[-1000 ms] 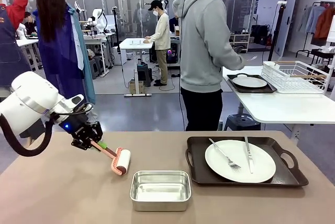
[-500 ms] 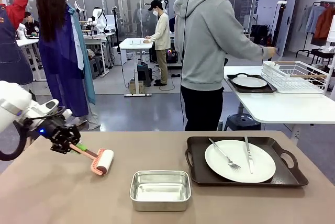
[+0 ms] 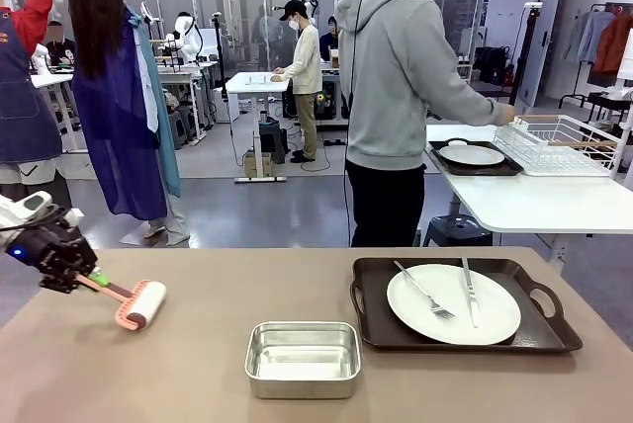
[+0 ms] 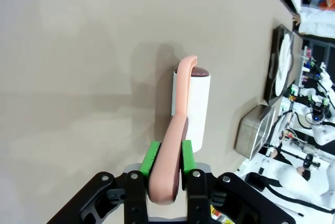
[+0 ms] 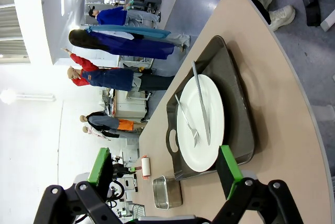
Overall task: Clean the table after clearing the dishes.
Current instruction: When the left (or right) Handle tray is removed, use the left hand (or right hand) to clean the left (or right) side of the table with the Lint Roller.
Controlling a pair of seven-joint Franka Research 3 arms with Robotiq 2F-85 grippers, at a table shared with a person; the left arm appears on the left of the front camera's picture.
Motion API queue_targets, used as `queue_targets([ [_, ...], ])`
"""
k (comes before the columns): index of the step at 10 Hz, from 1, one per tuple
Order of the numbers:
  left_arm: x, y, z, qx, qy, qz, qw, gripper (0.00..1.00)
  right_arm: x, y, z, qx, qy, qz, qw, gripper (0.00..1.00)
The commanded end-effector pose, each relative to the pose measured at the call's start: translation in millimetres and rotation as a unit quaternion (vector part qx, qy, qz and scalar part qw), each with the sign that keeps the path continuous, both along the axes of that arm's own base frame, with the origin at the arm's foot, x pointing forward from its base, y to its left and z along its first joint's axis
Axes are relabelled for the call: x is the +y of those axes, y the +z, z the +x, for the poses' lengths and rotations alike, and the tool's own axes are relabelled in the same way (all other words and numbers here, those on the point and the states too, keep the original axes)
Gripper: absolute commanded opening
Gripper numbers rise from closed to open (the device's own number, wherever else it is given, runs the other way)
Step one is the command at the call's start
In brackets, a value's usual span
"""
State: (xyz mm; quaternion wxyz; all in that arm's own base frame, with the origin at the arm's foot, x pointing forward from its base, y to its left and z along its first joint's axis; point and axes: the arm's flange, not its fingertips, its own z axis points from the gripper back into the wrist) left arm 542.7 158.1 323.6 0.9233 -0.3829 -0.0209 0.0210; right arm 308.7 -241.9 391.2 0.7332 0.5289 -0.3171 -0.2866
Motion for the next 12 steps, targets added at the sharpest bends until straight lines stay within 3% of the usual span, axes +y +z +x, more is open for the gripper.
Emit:
queue_targets([
  [1, 57, -36, -3, -0.007, 0.031, 0.107, 0.994, 0.22, 1, 2, -1, -0.003, 0.001, 0.001, 1.000, 1.00],
  [5, 107, 17, -36, -0.030, 0.046, 0.177, 0.983, 0.22, 1, 2, -1, -0.003, 0.001, 0.001, 1.000, 1.00],
  [7, 105, 57, -58, -0.051, 0.050, 0.151, 0.986, 0.22, 1, 2, -1, -0.003, 0.001, 0.001, 1.000, 1.00],
  [12, 79, 152, -113, -0.054, 0.141, 0.192, 0.970, 0.22, 1, 2, -1, -0.003, 0.001, 0.001, 1.000, 1.00],
])
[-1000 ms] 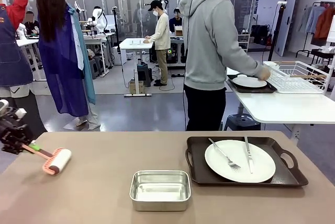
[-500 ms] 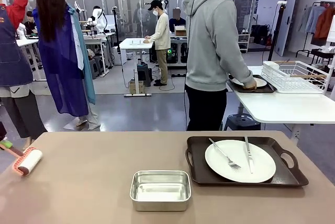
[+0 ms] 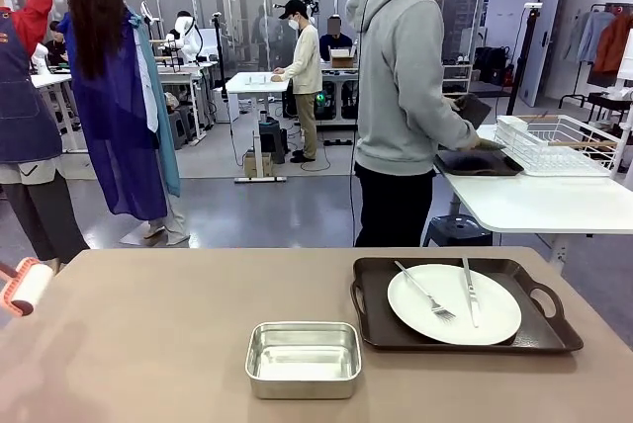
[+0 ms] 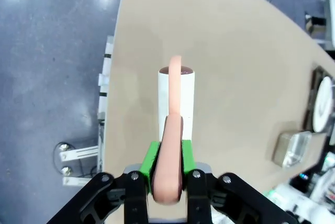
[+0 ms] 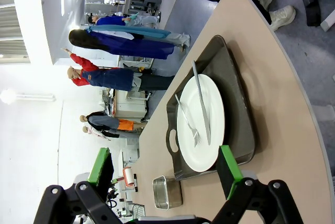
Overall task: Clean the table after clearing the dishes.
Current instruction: When the left (or right) Handle tray is removed, use the left hand (or right hand) to clean the left (or right) side of the table with the Lint Roller, then place the Lint Roller back on top of the Airtight Container.
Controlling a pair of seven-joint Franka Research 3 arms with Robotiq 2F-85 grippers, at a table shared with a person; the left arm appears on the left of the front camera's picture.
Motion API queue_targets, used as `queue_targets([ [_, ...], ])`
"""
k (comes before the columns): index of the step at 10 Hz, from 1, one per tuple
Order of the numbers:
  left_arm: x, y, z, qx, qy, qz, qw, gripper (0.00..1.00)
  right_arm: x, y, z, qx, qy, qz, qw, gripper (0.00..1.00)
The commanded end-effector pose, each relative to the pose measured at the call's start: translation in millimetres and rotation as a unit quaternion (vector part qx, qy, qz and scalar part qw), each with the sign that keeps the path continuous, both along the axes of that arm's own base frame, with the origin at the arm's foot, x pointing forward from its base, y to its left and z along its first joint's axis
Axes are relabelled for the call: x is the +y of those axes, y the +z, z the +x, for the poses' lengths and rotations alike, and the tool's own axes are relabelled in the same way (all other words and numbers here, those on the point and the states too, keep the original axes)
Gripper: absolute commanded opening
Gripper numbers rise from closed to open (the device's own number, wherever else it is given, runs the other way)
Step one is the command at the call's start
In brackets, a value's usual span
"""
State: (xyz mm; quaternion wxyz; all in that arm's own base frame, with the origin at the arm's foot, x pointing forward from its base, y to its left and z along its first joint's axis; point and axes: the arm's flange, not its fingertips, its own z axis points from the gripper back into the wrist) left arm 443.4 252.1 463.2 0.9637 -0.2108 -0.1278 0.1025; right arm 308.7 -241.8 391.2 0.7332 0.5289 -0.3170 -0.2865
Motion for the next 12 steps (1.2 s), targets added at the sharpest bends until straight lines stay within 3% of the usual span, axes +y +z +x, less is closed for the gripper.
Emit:
queue_targets([
  [1, -27, 26, -20, 0.020, 0.046, 0.040, 0.998, 0.22, 1, 2, -1, -0.003, 0.001, 0.001, 1.000, 1.00],
  [2, 0, 0, 0, 0.000, 0.000, 0.000, 1.000, 0.22, 1, 2, -1, -0.003, 0.001, 0.001, 1.000, 1.00],
  [12, 0, 0, 0, 0.000, 0.000, 0.000, 1.000, 0.22, 1, 2, -1, -0.003, 0.001, 0.001, 1.000, 1.00],
])
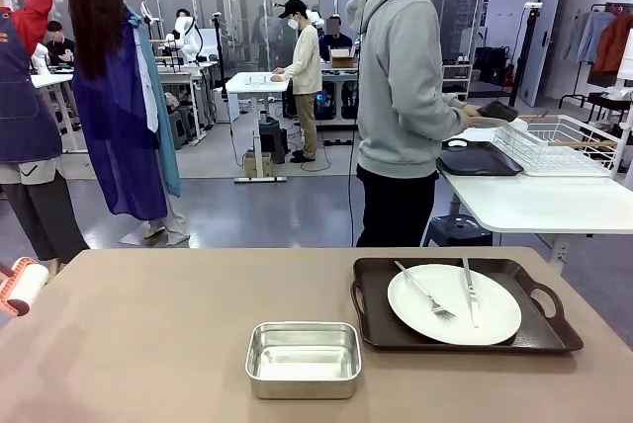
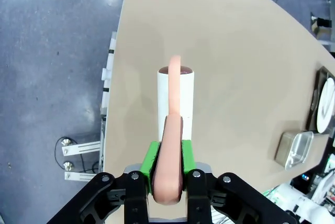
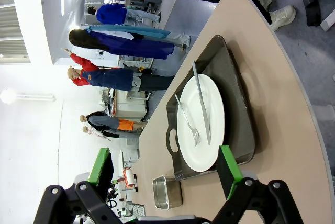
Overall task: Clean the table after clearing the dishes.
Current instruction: Place the Lint Roller back on top of the Airtight Container.
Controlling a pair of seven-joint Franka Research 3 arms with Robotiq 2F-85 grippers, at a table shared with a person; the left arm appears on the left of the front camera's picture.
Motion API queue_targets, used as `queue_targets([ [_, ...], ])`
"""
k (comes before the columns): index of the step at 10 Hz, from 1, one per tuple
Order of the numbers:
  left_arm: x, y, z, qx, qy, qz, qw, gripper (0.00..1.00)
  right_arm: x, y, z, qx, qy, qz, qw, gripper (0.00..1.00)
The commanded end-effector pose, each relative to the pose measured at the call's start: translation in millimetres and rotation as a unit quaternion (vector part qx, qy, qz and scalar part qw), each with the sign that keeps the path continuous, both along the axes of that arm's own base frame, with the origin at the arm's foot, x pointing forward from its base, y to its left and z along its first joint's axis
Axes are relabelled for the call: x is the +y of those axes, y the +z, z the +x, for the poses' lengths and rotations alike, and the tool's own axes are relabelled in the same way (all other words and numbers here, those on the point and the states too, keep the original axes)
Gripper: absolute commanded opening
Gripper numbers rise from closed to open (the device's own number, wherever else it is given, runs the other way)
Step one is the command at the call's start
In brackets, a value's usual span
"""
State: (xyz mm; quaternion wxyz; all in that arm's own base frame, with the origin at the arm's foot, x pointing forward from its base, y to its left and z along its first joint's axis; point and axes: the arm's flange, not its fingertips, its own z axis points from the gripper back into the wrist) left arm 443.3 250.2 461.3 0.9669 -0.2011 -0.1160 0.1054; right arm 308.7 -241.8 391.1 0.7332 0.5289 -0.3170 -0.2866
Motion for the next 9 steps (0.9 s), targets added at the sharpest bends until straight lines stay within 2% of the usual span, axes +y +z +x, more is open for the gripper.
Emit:
queue_targets([
  [1, 2, 2, 0, -0.013, -0.001, -0.008, 1.000, 0.22, 1, 2, -1, -0.003, 0.001, 0.001, 1.000, 1.00],
  [2, 0, 0, 0, 0.000, 0.000, 0.000, 1.000, 0.22, 1, 2, -1, -0.003, 0.001, 0.001, 1.000, 1.00],
  [3, -19, 33, 28, -0.066, -0.066, 0.033, 0.995, 0.22, 1, 2, -1, -0.003, 0.001, 0.001, 1.000, 1.00],
  [5, -87, 93, 67, -0.148, -0.182, 0.088, 0.968, 0.22, 1, 2, -1, -0.003, 0.001, 0.001, 1.000, 1.00],
  [6, -131, 115, 80, -0.172, -0.238, 0.104, 0.950, 0.22, 1, 2, -1, -0.003, 0.001, 0.001, 1.000, 1.00],
  [8, -215, 154, 92, -0.218, -0.349, 0.112, 0.904, 0.22, 1, 2, -1, -0.003, 0.001, 0.001, 1.000, 1.00],
  [9, -267, 170, 90, -0.232, -0.429, 0.129, 0.864, 0.22, 1, 2, -1, -0.003, 0.001, 0.001, 1.000, 1.00],
])
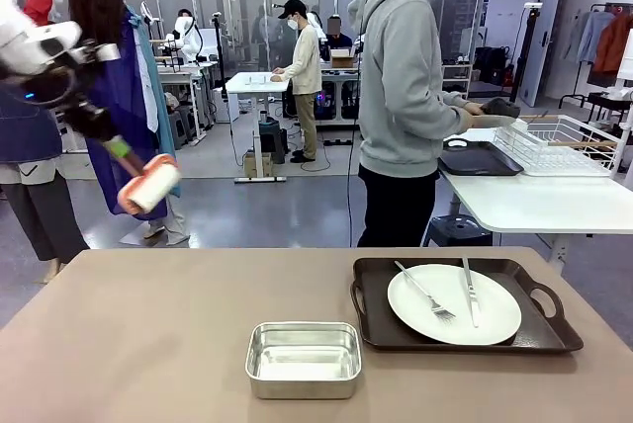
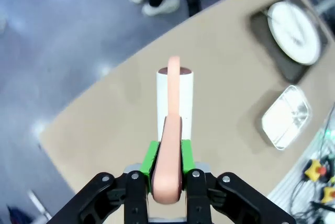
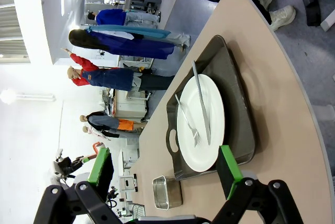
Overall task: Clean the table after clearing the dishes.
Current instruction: Place the Lint Roller back on top of the Airtight Container.
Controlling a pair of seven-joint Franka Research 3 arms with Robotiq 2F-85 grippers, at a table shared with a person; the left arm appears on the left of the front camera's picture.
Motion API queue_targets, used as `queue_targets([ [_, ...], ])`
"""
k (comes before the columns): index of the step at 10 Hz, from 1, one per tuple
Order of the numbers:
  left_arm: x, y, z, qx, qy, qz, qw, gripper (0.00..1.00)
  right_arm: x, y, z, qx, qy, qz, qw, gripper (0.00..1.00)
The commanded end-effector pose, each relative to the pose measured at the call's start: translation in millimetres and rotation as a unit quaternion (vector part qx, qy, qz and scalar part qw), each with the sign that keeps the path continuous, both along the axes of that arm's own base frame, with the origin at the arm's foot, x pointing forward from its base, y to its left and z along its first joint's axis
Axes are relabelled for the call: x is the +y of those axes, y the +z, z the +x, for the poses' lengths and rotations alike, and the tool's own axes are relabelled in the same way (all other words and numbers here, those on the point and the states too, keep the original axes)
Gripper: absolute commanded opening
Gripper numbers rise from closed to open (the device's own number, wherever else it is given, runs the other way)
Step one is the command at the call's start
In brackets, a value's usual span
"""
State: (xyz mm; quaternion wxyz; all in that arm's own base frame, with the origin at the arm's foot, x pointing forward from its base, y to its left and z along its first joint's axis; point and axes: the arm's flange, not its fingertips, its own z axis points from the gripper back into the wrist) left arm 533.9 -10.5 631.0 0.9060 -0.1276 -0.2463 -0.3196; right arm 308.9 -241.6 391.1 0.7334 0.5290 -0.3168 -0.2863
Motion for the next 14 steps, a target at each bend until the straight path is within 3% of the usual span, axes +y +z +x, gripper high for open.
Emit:
queue_targets([
  [1, -59, 9, -11, -0.032, -0.144, 0.052, 0.988, 0.22, 0, 2, -1, -0.004, 0.000, 0.001, 1.000, 1.00],
  [2, -107, 16, -28, -0.032, -0.231, 0.052, 0.971, 0.22, 0, 2, -1, -0.004, 0.000, 0.001, 1.000, 1.00],
  [4, -169, 17, -68, -0.032, -0.334, 0.102, 0.936, 0.22, 0, 2, -1, -0.004, 0.000, 0.001, 1.000, 1.00],
  [7, -227, -9, -121, -0.024, -0.416, 0.147, 0.897, 0.22, 0, 2, -1, -0.004, 0.000, 0.001, 1.000, 1.00],
  [8, -232, -10, -127, -0.019, -0.418, 0.134, 0.899, 0.22, 0, 2, -1, -0.004, 0.000, 0.001, 1.000, 1.00],
  [9, -238, 2, -112, -0.013, -0.403, 0.121, 0.907, 0.22, 0, 2, -1, -0.004, 0.000, 0.001, 1.000, 1.00],
  [12, -238, 2, -112, -0.013, -0.403, 0.121, 0.907, 0.22, 0, 2, -1, -0.004, 0.000, 0.001, 1.000, 1.00],
  [14, -261, -13, -111, -0.002, -0.423, 0.128, 0.897, 0.22, 0, 2, -1, -0.004, 0.000, 0.001, 1.000, 1.00],
])
